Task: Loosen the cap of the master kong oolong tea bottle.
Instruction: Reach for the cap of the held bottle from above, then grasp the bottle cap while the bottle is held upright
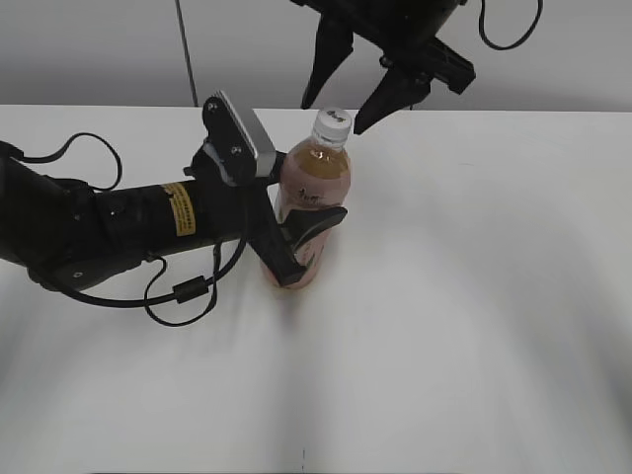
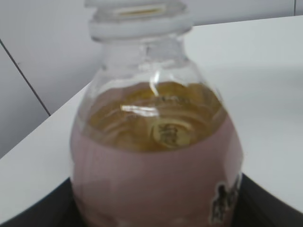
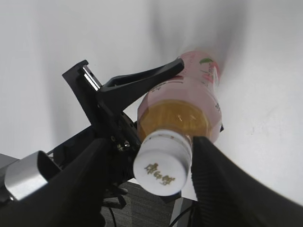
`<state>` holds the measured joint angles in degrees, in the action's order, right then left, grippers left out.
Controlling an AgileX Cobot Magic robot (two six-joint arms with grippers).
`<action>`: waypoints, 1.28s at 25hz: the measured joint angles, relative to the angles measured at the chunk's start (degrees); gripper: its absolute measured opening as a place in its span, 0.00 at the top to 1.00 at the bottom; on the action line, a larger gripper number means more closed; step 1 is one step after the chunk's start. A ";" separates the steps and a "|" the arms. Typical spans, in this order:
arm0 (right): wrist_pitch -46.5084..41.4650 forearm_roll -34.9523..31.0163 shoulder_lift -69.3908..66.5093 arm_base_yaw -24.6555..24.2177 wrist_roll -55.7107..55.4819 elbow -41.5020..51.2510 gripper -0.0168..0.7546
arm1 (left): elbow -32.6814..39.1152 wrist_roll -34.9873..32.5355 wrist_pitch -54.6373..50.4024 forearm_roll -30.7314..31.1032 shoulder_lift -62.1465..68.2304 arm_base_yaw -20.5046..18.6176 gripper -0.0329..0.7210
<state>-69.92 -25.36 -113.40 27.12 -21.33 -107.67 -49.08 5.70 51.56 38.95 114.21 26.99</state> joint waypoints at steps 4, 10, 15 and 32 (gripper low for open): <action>-0.02 0.00 -0.04 0.00 -0.03 2.09 0.43 | 0.00 0.04 -0.04 -0.04 0.00 0.00 0.38; -0.02 0.13 -0.06 0.00 0.03 2.35 0.44 | 0.00 0.04 -0.04 -0.11 0.00 0.00 0.38; 0.09 0.11 -0.06 0.11 0.45 2.35 0.58 | 0.00 -0.02 -0.09 -0.11 0.00 0.00 0.38; 0.09 1.51 -0.01 0.11 29.34 2.35 0.60 | 0.00 -0.20 0.10 -0.01 0.00 0.00 0.38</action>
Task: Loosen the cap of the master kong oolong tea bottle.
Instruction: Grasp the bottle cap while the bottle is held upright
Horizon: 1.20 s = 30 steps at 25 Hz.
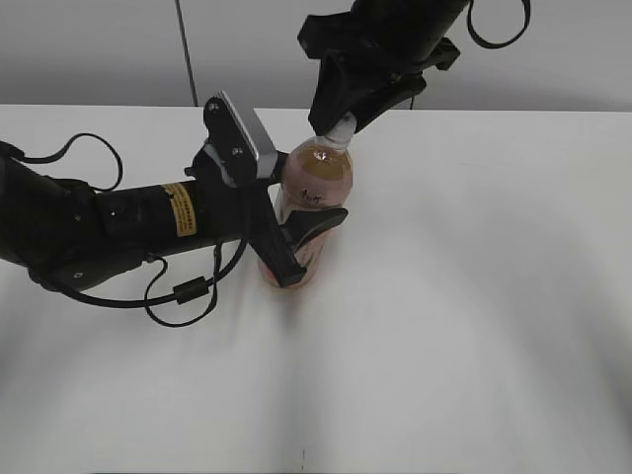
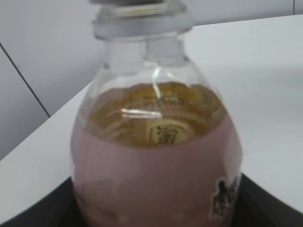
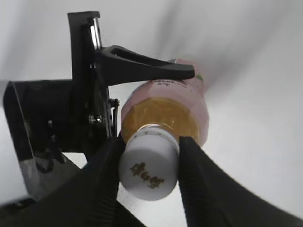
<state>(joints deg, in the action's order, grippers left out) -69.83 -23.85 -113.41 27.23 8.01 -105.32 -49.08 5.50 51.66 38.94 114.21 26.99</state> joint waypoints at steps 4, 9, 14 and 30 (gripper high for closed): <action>0.00 1.13 0.17 0.18 15.36 -0.06 0.61 | 0.00 -0.02 0.00 0.00 0.00 0.05 0.38; -0.05 1.33 0.17 0.29 32.78 -0.06 0.61 | 0.00 -0.15 0.00 0.00 0.00 0.07 0.38; -0.16 1.44 0.17 0.29 50.44 -0.06 0.61 | 0.00 -0.29 0.00 0.00 0.00 0.20 0.38; 0.15 0.55 0.17 0.29 91.40 -0.06 0.61 | 0.00 -0.67 -0.05 -0.31 0.00 0.20 0.38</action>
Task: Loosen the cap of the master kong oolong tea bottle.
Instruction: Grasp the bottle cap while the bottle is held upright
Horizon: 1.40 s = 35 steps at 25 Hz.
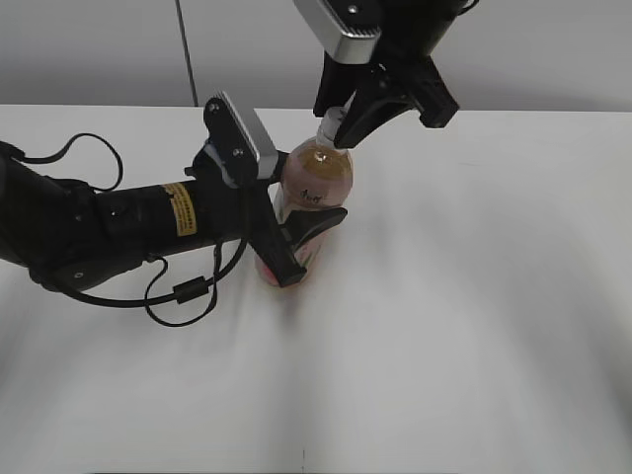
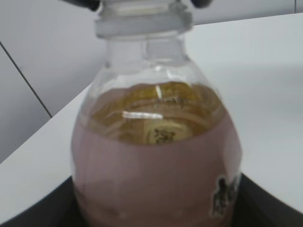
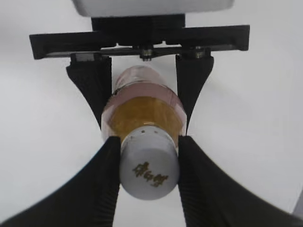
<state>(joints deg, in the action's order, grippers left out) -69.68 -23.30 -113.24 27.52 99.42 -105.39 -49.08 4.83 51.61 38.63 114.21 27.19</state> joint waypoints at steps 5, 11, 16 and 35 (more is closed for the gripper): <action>0.07 0.00 0.00 0.00 11.68 0.00 0.61 | 0.00 -0.61 -0.05 -0.27 0.00 0.00 0.38; 0.07 -0.12 0.06 0.00 19.33 0.00 0.61 | 0.00 -1.24 -0.09 -0.52 0.00 0.00 0.38; 0.25 -0.29 1.13 0.00 21.32 0.06 0.62 | 0.00 -1.25 -0.04 -0.58 0.00 0.00 0.38; 0.19 17.68 3.10 -0.18 -25.68 -0.32 0.62 | 0.00 -0.34 3.13 -3.04 0.00 0.00 0.38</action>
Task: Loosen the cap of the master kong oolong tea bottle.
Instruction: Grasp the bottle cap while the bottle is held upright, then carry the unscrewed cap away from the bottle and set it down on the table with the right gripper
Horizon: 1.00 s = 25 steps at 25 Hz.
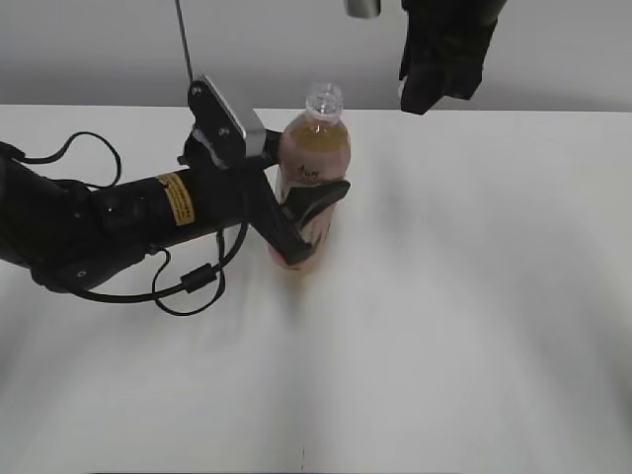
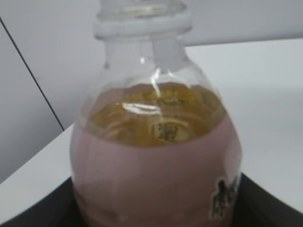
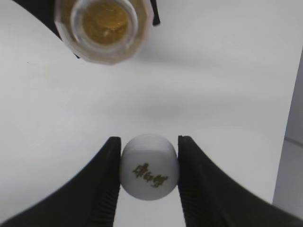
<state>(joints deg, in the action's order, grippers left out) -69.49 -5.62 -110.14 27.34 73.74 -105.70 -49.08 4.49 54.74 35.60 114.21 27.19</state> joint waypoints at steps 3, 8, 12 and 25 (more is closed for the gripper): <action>-0.17 1.78 0.00 -0.20 -12.02 -0.06 0.62 | 0.00 2.27 3.71 -1.75 0.00 0.00 0.38; -0.23 1.80 0.00 -2.34 -33.70 -0.06 0.62 | 0.05 7.05 6.98 -2.39 0.00 -0.21 0.38; -0.23 1.75 0.00 -5.60 -43.50 2.52 0.62 | 0.11 10.12 7.44 -3.01 0.00 -1.07 0.38; 9.82 -0.03 -0.06 -11.63 -52.64 24.09 0.62 | 2.22 10.88 8.95 -7.89 1.46 -3.14 0.38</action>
<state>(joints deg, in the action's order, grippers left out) -59.67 -5.65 -110.20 15.72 21.10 -81.61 -46.86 15.37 63.68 27.71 115.67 24.05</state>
